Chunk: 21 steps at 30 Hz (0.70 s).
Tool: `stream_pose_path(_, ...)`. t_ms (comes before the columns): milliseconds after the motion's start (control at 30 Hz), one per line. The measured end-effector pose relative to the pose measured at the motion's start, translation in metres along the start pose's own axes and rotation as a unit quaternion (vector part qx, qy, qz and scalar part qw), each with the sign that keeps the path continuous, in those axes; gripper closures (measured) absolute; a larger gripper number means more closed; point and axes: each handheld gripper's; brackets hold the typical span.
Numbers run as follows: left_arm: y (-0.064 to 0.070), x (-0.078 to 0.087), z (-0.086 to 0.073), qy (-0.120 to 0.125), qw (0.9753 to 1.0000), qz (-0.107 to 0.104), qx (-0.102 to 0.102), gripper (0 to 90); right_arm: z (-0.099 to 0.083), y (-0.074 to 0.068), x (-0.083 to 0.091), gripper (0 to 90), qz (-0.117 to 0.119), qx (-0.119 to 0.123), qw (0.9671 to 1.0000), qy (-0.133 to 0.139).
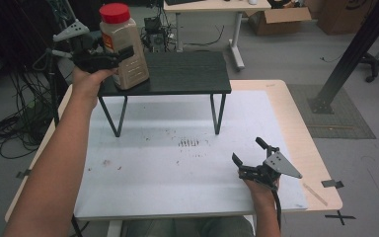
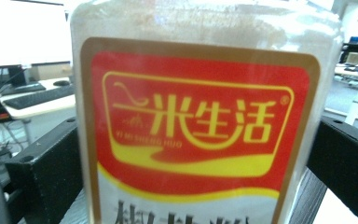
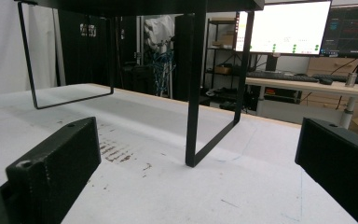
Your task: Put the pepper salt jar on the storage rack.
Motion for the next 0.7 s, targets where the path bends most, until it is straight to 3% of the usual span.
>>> stream_pose_path(300,0.007,0.010,-0.001,-0.018,0.9993,0.021,-0.025,0.4,0.000,0.000,0.000,0.0,-0.001,0.000,1.0000,0.002)
stream_pose_path(533,0.008,0.020,-0.006,-0.028,0.9984,0.038,-0.030,0.2,0.000,0.000,0.000,0.0,-0.001,-0.002,1.0000,0.001)
stream_pose_path(700,0.007,0.030,-0.008,-0.018,0.9986,0.046,-0.021,0.2,0.000,0.000,0.000,0.0,0.000,-0.002,1.0000,0.001)
Point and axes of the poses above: each handheld gripper's, and its own axes: x roughly backward along the jaws, z roughly out of its top, y roughly to its right, and after that the axes turned 11 degrees about z, right-handed
